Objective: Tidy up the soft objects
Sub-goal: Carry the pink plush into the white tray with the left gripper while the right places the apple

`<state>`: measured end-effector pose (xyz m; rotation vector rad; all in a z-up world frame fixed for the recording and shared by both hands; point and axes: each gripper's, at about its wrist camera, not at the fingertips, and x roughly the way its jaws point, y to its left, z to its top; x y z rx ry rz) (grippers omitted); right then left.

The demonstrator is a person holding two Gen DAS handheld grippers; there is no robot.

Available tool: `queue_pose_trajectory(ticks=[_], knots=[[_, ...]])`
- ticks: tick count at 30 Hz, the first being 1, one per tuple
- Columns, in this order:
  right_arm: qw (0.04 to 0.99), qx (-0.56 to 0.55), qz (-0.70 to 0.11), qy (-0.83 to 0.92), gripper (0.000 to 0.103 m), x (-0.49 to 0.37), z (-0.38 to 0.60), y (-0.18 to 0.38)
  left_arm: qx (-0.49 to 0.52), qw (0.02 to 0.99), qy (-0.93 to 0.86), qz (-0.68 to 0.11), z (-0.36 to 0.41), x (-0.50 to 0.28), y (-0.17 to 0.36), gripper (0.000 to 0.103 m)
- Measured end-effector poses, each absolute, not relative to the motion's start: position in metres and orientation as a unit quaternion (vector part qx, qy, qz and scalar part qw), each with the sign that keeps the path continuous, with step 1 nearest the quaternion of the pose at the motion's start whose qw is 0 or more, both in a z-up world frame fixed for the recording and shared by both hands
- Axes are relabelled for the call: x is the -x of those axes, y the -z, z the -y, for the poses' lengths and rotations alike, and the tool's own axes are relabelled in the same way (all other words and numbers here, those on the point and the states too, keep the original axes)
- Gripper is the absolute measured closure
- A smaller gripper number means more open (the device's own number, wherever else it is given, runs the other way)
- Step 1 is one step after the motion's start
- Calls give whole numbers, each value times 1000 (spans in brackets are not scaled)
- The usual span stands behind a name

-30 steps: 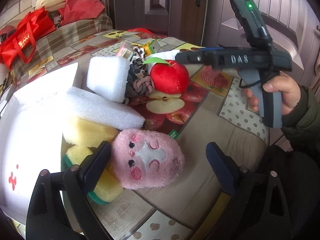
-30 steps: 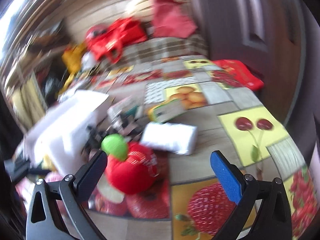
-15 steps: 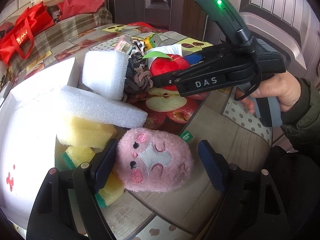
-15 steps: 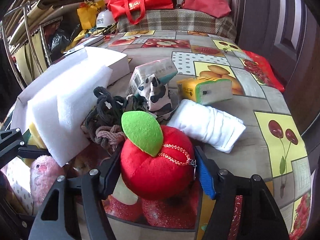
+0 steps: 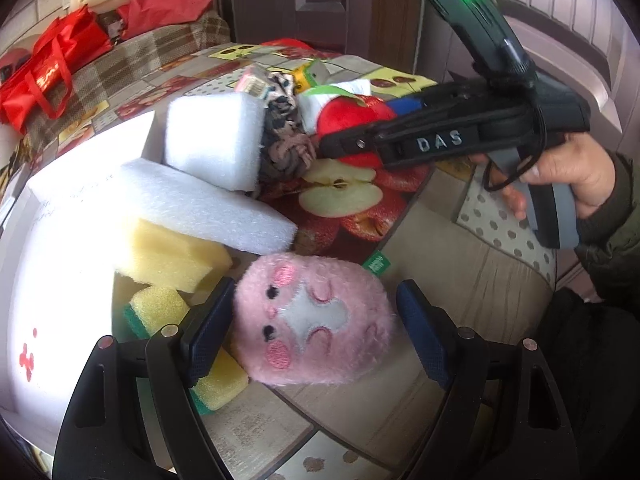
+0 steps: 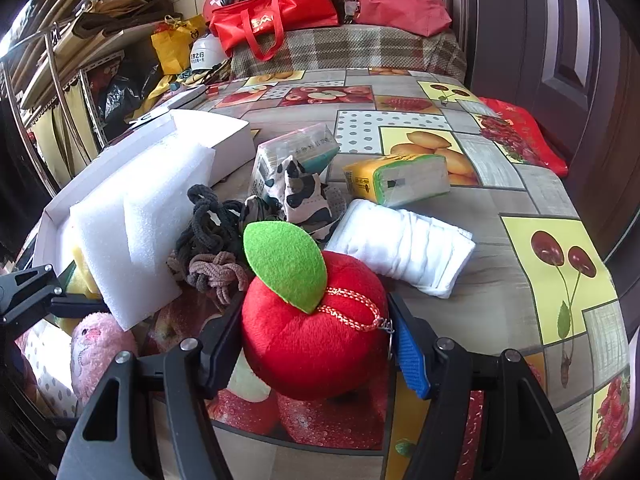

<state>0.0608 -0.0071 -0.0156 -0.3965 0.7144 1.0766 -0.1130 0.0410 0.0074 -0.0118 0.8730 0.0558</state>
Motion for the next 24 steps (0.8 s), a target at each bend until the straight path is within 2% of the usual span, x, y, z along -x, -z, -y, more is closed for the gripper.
queue_pose_trajectory(ticks=[2,7,10,15,24], knots=[[783,176,-326,-500,38,-60,10,14,-2,907,-15,-420,-36,114,-8,39],[801,141,-282,-509,40,-51,27,0,-11,924,-18,-383,-32,124,-18,40],[815,103,-239,-518,40,-41,39,-14,-7,945,-29,-327,-35,141,-33,40],[838,47,-155,-522,40,-26,54,-31,-3,978,-93,-188,-49,182,-57,39],[834,14,-109,-541,40,-4,52,-32,38,965,-213,-146,-95,210,-59,39]])
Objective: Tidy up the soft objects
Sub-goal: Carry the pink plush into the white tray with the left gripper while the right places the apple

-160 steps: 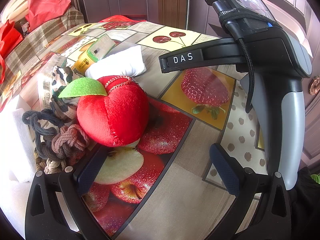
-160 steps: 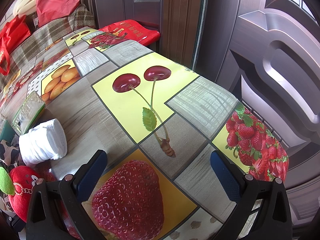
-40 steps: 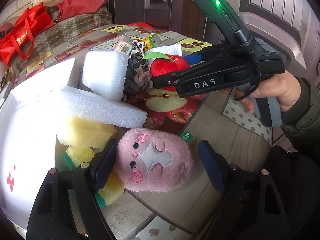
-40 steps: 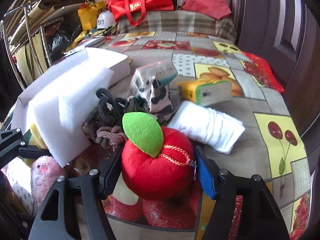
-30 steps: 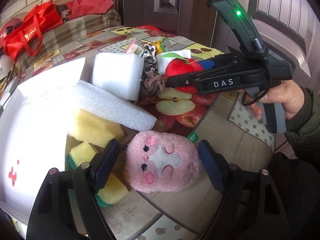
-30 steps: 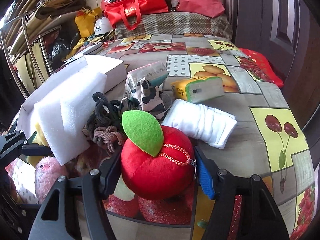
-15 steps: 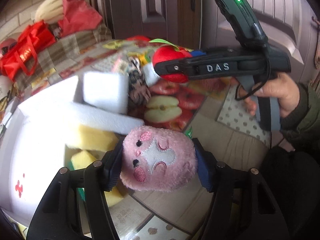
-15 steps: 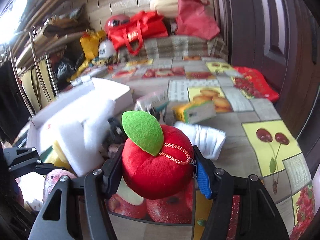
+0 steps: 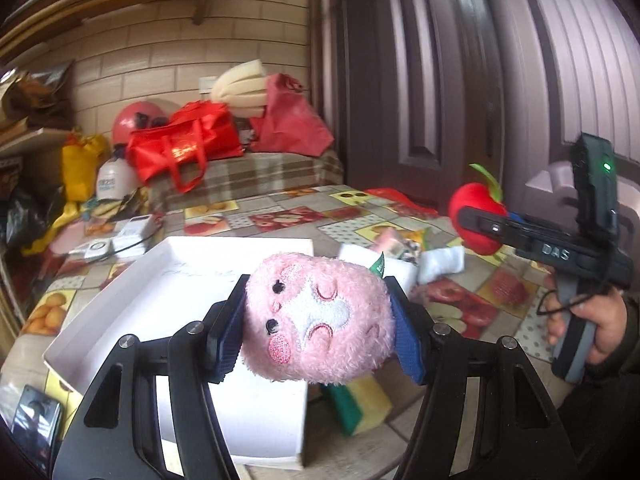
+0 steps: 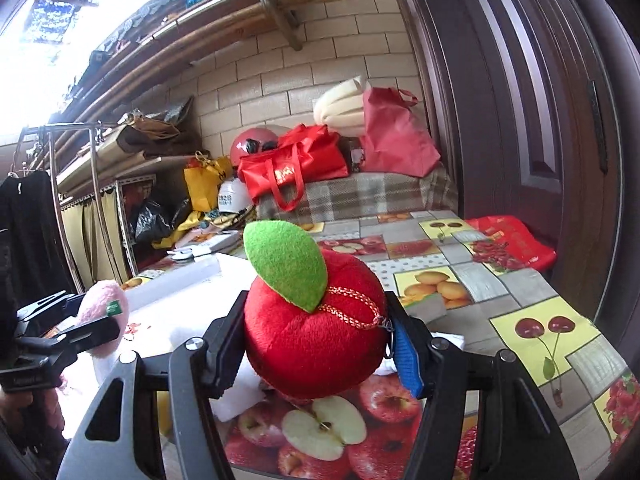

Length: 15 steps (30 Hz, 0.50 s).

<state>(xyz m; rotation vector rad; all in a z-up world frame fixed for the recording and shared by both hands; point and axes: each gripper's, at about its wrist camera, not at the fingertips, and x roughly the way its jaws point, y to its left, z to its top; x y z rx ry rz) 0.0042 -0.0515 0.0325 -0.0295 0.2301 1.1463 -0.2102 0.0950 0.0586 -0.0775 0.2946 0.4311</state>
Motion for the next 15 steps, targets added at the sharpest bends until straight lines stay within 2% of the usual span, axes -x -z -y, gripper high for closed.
queue_pose_trajectory(ticks=[15], knots=[[806,55,-80,-583,40,31,20,-31,52,953,-264,-141,-114,227,-55,39]])
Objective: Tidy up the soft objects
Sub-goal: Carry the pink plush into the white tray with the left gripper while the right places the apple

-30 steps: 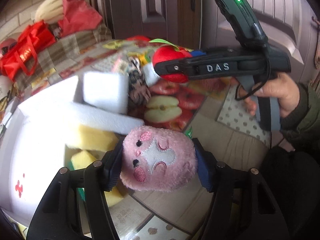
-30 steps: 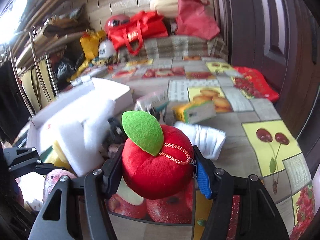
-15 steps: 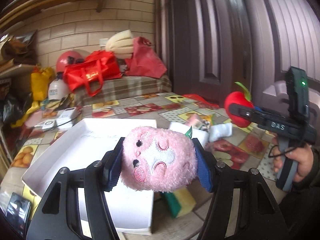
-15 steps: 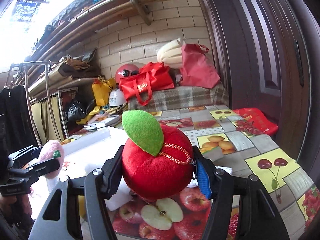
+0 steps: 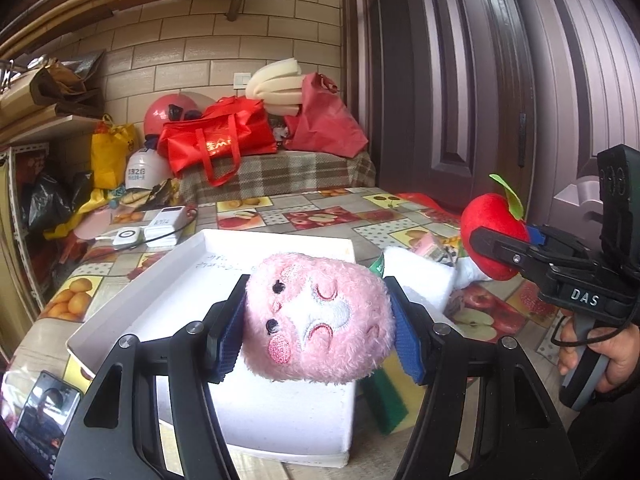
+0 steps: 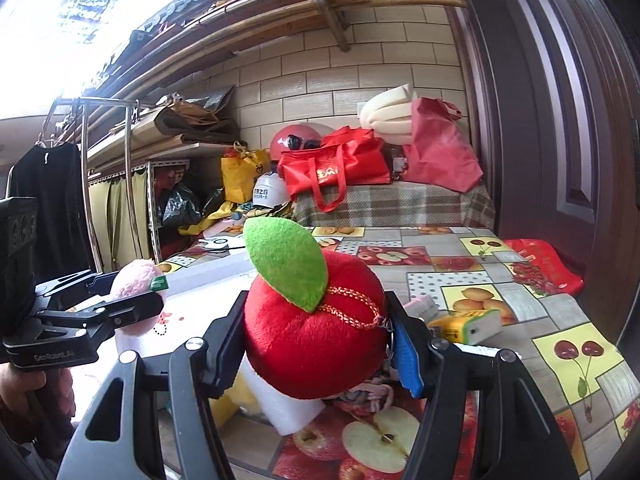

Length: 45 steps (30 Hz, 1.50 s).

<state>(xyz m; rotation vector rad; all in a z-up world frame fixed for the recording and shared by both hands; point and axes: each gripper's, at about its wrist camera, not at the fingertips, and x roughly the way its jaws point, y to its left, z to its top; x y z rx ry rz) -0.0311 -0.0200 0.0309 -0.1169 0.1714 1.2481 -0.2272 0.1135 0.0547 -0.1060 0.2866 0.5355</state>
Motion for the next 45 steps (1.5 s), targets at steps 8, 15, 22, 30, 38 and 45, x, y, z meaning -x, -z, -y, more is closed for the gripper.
queue_pose_trajectory(ticks=[8,15,22,30,38,45], knots=[[780,76,-81,-616,40,51,-7,-29,73,935,-307,-160,-140,230,-48,39],[755,99,-82,-643,40,75,-32,-25,86,925,-328,-172,-166,226,-41,39],[745,106,-97,-651,40,83,-57,-22,110,913,-355,-167,-195,232,-36,39],[744,116,-115,-648,40,85,-83,-15,120,899,-384,-174,-224,231,-35,39],[747,137,-127,-637,38,89,-102,-12,175,882,-378,-219,-250,224,-23,38],[745,144,-154,-633,20,82,-110,-9,186,869,-385,-249,-258,217,-15,19]])
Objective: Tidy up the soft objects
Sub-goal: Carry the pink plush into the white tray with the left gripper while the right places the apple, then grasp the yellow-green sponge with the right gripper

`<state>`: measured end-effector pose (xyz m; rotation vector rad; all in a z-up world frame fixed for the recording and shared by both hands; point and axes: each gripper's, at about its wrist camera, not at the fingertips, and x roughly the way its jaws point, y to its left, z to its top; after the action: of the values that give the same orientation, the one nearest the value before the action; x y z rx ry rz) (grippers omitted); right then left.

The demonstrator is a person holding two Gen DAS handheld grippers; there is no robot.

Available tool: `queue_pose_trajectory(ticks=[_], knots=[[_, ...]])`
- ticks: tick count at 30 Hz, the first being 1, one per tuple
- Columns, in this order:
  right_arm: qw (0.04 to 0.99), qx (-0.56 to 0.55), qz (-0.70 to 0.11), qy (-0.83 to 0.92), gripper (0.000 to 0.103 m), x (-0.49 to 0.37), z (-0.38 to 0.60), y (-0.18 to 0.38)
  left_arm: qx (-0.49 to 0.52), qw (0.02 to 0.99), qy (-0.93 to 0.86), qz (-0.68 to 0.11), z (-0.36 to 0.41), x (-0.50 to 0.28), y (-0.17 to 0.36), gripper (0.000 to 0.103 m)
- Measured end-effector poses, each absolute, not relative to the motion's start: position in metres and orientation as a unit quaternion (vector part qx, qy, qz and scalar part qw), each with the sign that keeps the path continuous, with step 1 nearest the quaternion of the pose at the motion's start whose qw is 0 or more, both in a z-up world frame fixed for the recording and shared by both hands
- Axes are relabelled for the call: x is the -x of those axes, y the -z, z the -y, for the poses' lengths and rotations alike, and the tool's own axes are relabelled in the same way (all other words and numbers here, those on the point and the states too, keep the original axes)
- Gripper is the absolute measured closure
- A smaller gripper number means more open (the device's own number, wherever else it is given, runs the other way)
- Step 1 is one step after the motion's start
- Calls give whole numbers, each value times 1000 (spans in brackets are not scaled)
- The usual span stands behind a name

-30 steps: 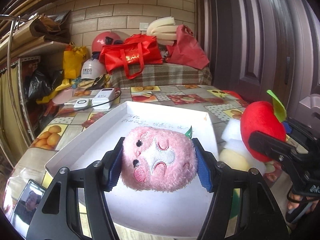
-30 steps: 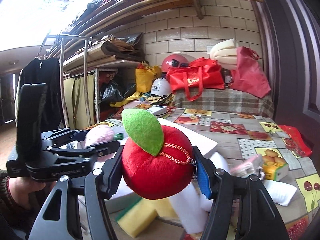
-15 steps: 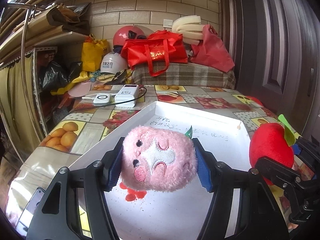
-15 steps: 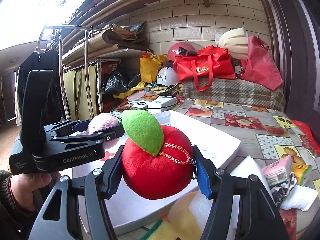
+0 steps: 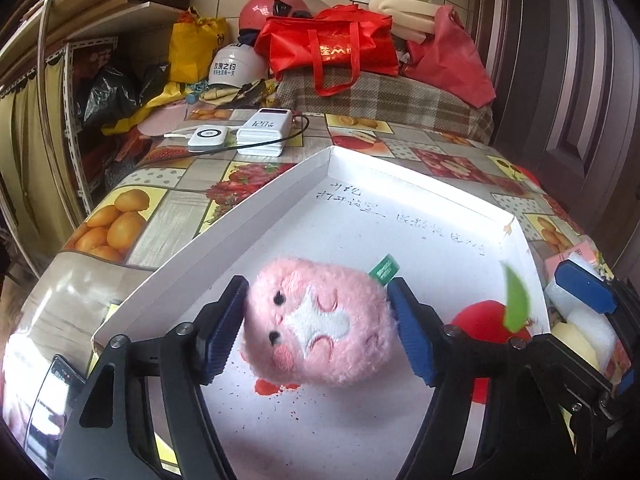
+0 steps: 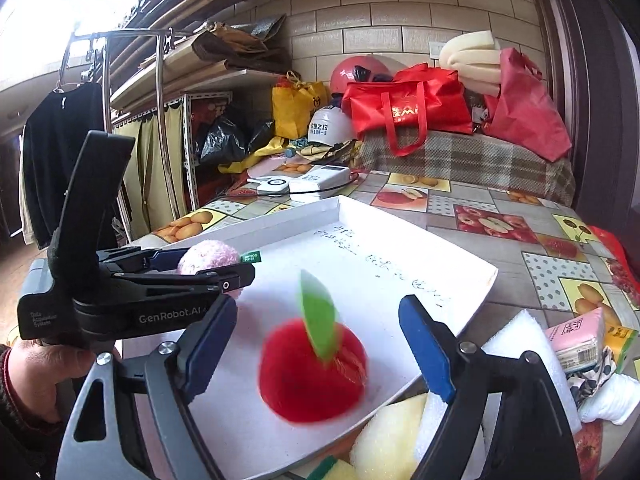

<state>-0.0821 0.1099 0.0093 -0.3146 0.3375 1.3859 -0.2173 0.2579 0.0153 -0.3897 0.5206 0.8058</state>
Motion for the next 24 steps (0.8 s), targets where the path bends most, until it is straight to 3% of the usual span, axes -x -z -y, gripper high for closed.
queue_pose_trajectory(ticks=[3,15,24], knots=[[747,140,-147,-634,20,83,-107,-10,185,869,-394,-234,-256,223,-17,0],[751,112,-132,-637,19,79,-92,-16,177,873,-411,-192,-249,237,-25,0],[757,103,-184,-618,19,42,-55,-14,87,899,-400,-155,-209,234,-38,0]])
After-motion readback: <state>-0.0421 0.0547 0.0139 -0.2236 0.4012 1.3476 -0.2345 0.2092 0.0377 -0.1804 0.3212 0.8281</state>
